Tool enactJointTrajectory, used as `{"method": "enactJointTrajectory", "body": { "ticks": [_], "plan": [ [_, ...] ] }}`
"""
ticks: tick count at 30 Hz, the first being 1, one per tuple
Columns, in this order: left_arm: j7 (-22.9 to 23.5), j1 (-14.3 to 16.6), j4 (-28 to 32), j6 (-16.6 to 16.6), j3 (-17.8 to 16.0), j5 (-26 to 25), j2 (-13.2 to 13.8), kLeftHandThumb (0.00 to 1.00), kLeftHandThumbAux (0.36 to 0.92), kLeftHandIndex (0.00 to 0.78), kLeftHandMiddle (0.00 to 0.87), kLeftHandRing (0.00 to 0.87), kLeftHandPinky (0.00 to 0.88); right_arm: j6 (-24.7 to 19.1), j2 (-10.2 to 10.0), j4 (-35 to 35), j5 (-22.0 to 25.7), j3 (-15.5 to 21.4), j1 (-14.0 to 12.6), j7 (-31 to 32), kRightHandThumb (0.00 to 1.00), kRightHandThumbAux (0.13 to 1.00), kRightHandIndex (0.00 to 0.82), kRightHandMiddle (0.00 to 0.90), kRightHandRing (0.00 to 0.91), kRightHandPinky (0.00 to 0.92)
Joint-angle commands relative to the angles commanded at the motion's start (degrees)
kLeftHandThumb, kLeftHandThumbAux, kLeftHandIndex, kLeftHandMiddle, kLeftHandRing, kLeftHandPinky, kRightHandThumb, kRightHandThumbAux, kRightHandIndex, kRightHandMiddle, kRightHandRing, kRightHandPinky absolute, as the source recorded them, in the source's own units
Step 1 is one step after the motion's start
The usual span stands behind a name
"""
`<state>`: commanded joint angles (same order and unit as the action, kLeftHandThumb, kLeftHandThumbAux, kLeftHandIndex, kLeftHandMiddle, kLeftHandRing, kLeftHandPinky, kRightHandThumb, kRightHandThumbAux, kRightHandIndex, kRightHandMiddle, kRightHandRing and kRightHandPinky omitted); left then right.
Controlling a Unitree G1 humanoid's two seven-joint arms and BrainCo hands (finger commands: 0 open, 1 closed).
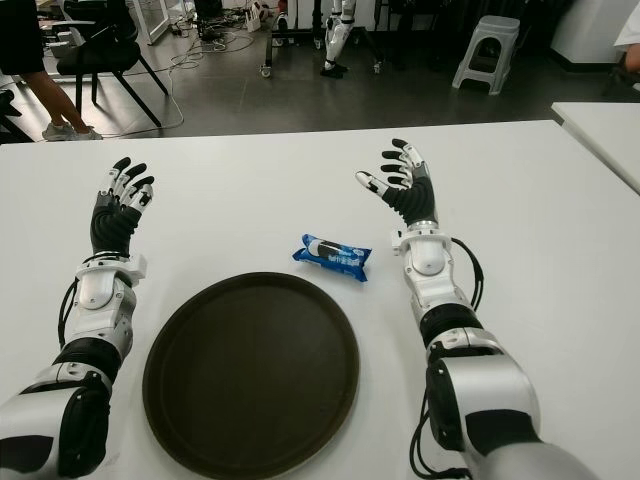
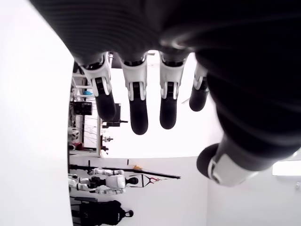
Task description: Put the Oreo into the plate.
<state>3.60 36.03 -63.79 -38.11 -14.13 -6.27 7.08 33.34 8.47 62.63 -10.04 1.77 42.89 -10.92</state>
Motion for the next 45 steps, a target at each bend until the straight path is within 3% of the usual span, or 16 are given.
{"method": "enactJointTrajectory", "body": {
  "ticks": [2,6,11,13,14,22,25,28,35,45],
  "plan": [
    [0.0,-0.1,0.1,-0.1,0.2,0.2,0.1,0.062,0.671,0.107,0.186,0.168,0.166,-0.4,0.9,-2.1,-2.1,-1.6,-0.3,-0.5,0.064,0.685,0.168,0.25,0.261,0.273],
    [0.0,-0.3,1.2,-0.3,0.8,0.7,0.2,0.057,0.659,0.106,0.184,0.165,0.154,-1.9,4.8,-9.0,-8.9,-6.0,-1.8,-1.4,0.04,0.662,0.159,0.236,0.244,0.234],
    [0.6,-0.9,3.4,0.1,1.6,1.1,0.9,0.062,0.648,0.107,0.187,0.172,0.163,-9.1,7.7,-24.6,-16.3,-9.5,-6.2,-0.3,0.012,0.592,0.11,0.182,0.179,0.114],
    [0.9,-1.1,3.7,0.4,1.8,1.1,1.1,0.065,0.648,0.107,0.187,0.173,0.166,-11.8,8.1,-29.3,-17.8,-10.1,-7.5,0.6,0.006,0.581,0.1,0.172,0.167,0.095],
    [1.1,-1.4,4.2,1.1,2.1,1.4,1.5,0.069,0.653,0.107,0.187,0.174,0.168,-13.0,9.3,-31.2,-19.7,-11.1,-7.9,1.4,0.003,0.572,0.094,0.166,0.158,0.087],
    [1.7,-2.7,7.8,5.4,4.0,3.1,2.6,0.063,0.68,0.121,0.212,0.195,0.183,-20.1,14.1,-39.4,-26.7,-14.9,-10.4,6.9,0.0,0.518,0.06,0.127,0.125,0.082],
    [1.8,-3.3,9.3,6.9,4.8,3.7,2.8,0.055,0.682,0.121,0.212,0.196,0.186,-23.7,16.4,-45.8,-29.2,-15.9,-12.9,11.5,0.0,0.491,0.041,0.096,0.092,0.069],
    [2.0,-3.8,10.5,8.3,5.8,4.6,3.1,0.042,0.686,0.119,0.209,0.191,0.182,-31.0,18.5,-58.9,-31.7,-16.8,-16.6,21.9,0.0,0.445,0.017,0.057,0.052,0.052],
    [2.5,-4.3,11.0,9.1,6.5,5.0,3.0,0.03,0.69,0.122,0.206,0.186,0.178,-37.2,19.5,-65.2,-33.9,-18.0,-17.0,30.9,0.0,0.364,0.001,0.011,0.009,0.029],
    [3.9,-3.0,6.2,10.7,6.3,4.4,2.8,0.037,0.646,0.109,0.194,0.188,0.192,-36.0,21.0,-65.7,-36.3,-20.9,-17.7,33.3,0.0,0.309,0.0,0.0,0.0,0.001]
  ]
}}
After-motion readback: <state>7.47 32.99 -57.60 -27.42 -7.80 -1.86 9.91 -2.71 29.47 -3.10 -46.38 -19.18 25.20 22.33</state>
